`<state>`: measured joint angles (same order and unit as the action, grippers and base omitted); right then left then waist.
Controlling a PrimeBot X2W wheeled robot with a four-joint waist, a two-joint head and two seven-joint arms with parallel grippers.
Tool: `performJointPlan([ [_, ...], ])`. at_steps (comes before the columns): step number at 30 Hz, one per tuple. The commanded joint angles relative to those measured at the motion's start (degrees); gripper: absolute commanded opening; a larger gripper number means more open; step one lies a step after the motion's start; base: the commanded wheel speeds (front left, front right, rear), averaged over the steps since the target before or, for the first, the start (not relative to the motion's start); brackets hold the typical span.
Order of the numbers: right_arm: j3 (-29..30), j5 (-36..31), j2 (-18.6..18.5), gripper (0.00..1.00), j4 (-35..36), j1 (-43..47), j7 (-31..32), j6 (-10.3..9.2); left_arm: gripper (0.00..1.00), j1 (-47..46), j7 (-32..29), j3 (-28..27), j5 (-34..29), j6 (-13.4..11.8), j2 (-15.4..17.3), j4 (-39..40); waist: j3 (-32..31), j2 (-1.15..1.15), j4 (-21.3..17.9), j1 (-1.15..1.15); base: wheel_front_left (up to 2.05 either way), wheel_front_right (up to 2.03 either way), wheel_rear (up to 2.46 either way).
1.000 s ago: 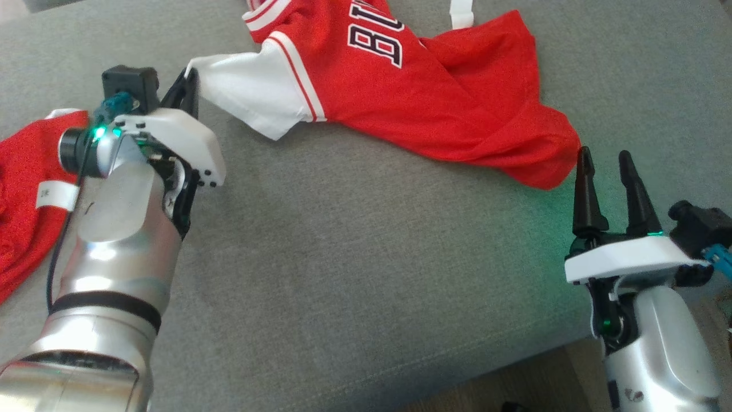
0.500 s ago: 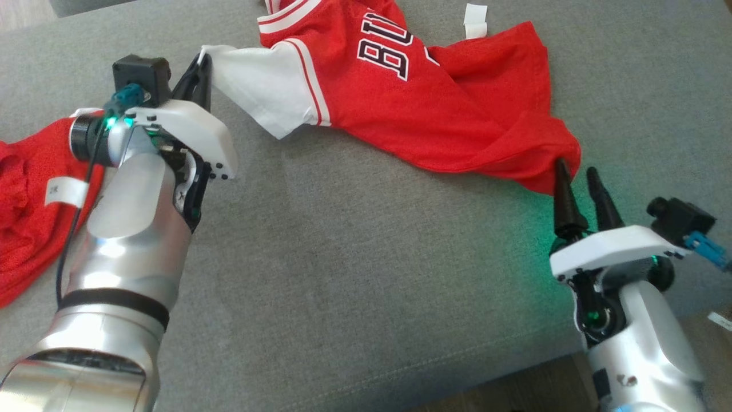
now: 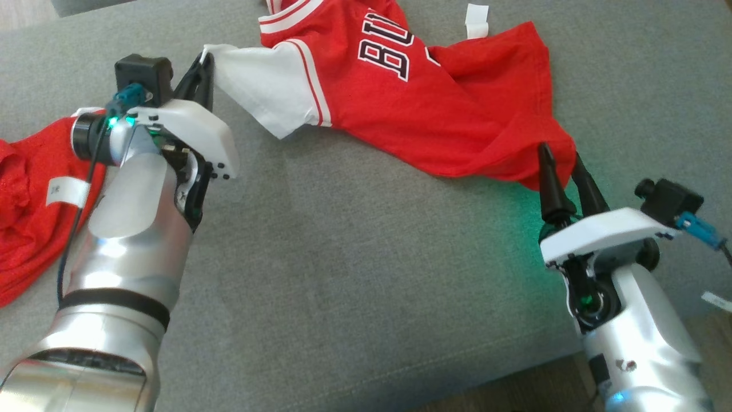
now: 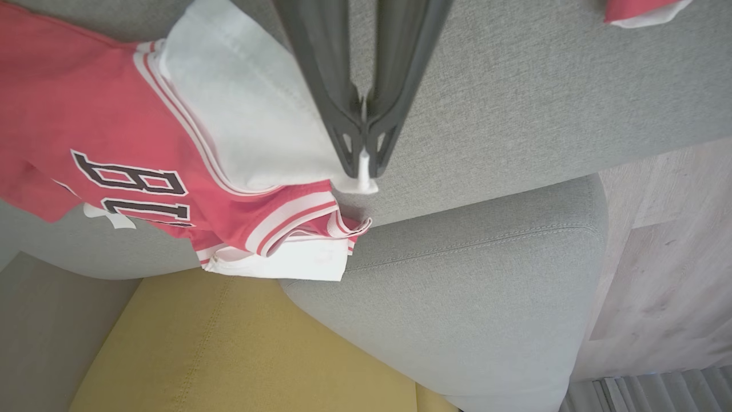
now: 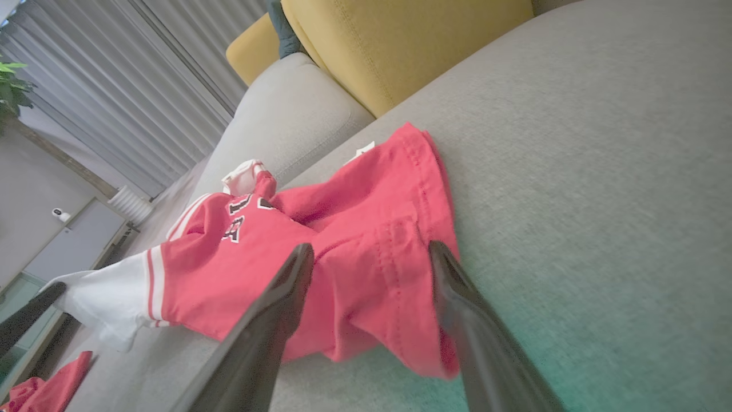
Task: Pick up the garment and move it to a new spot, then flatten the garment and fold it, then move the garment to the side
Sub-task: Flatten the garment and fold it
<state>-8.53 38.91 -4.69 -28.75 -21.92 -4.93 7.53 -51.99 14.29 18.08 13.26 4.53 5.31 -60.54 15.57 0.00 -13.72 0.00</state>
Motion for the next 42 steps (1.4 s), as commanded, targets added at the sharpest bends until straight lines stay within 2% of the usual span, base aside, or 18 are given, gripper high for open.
performJointPlan([
  [1,-1.4,0.4,-0.4,1.00,1.7,-2.2,0.0,-0.04,0.00,-2.2,0.7,-0.8,0.2,-0.3,1.8,2.0,0.0,0.00,0.0,0.00,0.00,0.00,0.00],
  [11,-3.5,3.4,-2.0,1.00,0.8,-4.0,-0.7,-0.04,0.00,-2.2,0.7,-0.1,0.6,-0.3,1.7,2.0,0.0,0.00,0.4,0.00,0.00,0.00,0.00],
  [12,-3.7,3.5,-2.1,0.87,0.7,-4.1,-0.7,-0.04,0.00,-2.2,0.7,-0.1,0.7,-0.4,1.7,2.0,0.0,0.00,0.4,0.00,0.00,0.00,0.00],
  [13,-3.9,3.7,-2.2,0.49,0.6,-4.1,-0.7,-0.04,0.00,-2.2,0.7,0.0,0.7,-0.4,1.7,2.0,0.0,0.00,0.4,0.00,0.00,0.00,0.00],
  [14,-4.1,4.0,-2.3,0.17,0.4,-4.2,-0.7,-0.04,0.00,-2.2,0.7,0.1,0.8,-0.4,1.8,2.0,0.0,0.00,0.4,0.00,0.00,0.00,0.00],
  [15,-4.3,4.2,-2.5,0.00,0.4,-4.2,-0.7,-0.04,0.00,-2.2,0.7,0.1,0.8,-0.4,1.8,2.0,0.0,0.00,0.4,0.00,0.00,0.00,0.00],
  [24,-5.9,4.4,-3.8,0.00,0.1,-4.5,-2.7,-0.04,0.00,-1.7,0.7,0.3,1.4,-0.5,2.2,2.5,-0.6,0.00,0.5,0.00,0.00,0.00,0.00],
  [29,-6.2,3.5,-5.4,0.00,1.6,-4.8,-5.0,-0.04,0.00,-0.4,0.7,-1.4,2.9,-0.8,2.5,6.0,-2.3,0.00,0.8,0.00,0.00,0.00,0.00],
  [37,-3.8,0.9,-10.4,0.00,11.1,-7.5,-9.0,-0.04,0.00,1.5,0.7,-6.5,7.0,-0.4,2.6,16.7,-7.3,0.00,2.3,0.00,0.00,0.00,0.00],
  [42,-0.4,-1.5,-12.5,0.00,16.5,-11.5,-9.6,-0.04,0.00,1.0,0.0,-10.4,13.6,0.6,0.7,23.9,-11.6,0.00,3.8,0.00,0.00,0.00,0.00],
])
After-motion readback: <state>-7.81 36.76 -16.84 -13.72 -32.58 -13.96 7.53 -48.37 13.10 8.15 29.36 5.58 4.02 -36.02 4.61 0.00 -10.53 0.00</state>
